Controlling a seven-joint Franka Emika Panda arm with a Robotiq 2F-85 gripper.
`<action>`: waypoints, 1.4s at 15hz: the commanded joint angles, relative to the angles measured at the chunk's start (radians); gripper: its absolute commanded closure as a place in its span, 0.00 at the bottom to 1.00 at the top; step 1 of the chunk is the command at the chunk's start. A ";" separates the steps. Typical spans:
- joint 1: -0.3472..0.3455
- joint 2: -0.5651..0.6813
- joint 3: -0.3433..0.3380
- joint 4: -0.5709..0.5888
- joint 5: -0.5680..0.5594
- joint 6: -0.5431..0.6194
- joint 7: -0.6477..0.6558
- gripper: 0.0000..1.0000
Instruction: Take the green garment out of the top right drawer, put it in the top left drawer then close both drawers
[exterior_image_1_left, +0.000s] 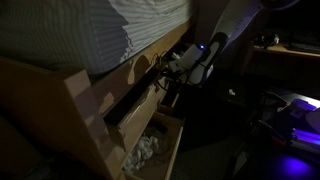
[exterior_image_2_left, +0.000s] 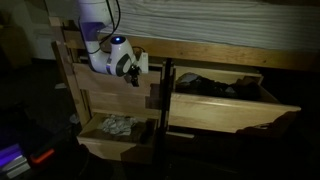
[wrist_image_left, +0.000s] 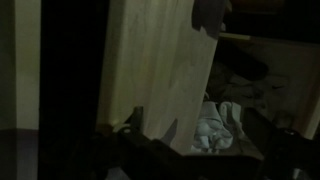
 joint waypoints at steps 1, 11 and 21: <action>0.033 0.031 -0.038 0.061 -0.056 0.000 0.089 0.00; 0.011 -0.414 -0.125 -0.181 -0.146 -0.565 0.299 0.00; 0.033 -0.709 -0.299 -0.269 -0.363 -0.971 0.528 0.00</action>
